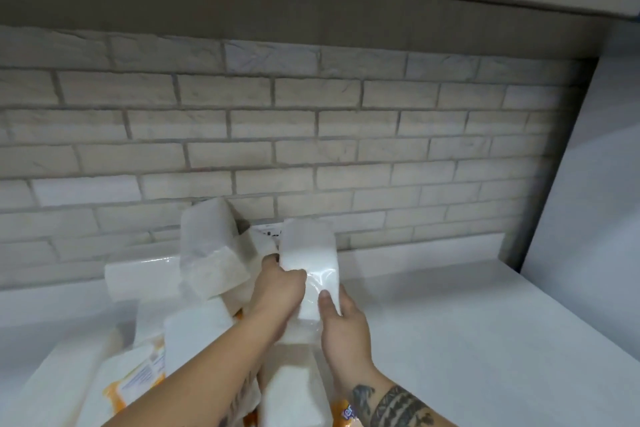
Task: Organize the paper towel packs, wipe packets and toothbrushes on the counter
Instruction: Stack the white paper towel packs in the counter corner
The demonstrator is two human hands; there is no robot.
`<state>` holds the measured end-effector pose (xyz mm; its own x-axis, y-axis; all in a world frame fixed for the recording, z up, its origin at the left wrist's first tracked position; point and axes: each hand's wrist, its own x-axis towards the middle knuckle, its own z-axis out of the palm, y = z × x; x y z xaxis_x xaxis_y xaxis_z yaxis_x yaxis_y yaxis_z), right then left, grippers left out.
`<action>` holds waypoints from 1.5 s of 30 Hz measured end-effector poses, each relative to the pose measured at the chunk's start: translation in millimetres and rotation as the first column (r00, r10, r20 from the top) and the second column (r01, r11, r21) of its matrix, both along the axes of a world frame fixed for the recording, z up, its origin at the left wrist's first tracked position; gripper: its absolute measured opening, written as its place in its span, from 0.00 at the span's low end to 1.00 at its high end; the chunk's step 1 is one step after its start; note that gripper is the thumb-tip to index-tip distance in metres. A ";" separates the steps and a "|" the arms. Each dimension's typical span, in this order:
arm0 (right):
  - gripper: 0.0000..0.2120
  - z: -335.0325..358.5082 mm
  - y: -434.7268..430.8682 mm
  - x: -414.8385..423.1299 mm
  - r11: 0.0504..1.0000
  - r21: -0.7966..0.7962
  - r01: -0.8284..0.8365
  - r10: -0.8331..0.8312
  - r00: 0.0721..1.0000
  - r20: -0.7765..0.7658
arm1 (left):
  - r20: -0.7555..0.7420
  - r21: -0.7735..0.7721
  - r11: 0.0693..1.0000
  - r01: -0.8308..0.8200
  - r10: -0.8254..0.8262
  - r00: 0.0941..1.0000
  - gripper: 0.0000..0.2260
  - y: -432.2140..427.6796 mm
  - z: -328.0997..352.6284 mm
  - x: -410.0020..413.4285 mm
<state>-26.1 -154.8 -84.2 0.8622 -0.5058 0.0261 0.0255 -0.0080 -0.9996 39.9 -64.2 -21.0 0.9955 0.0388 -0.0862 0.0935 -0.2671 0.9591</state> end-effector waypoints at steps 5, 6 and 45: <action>0.25 24.7 -45.6 -33.0 0.994 -0.098 0.042 -0.024 0.983 0.183 | 0.168 -0.399 0.879 0.260 -0.209 0.963 0.18 -29.8 22.7 -16.7; 0.21 29.1 -55.4 -37.9 0.994 -0.100 0.049 -0.028 0.979 0.200 | 0.178 -0.431 0.849 0.304 -0.250 0.952 0.17 -39.1 25.2 -17.5; 0.33 -122.0 -544.3 -11.1 0.624 -0.779 0.057 -0.355 0.909 -0.218 | -0.076 0.326 0.709 0.626 -0.640 0.765 0.20 -525.2 -163.5 48.4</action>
<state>-37.2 -699.0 -206.2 0.7660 -0.6035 0.2215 -0.3893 -0.7097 -0.5872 88.3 -589.4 -184.5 0.7989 -0.5839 -0.1445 -0.2441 -0.5343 0.8093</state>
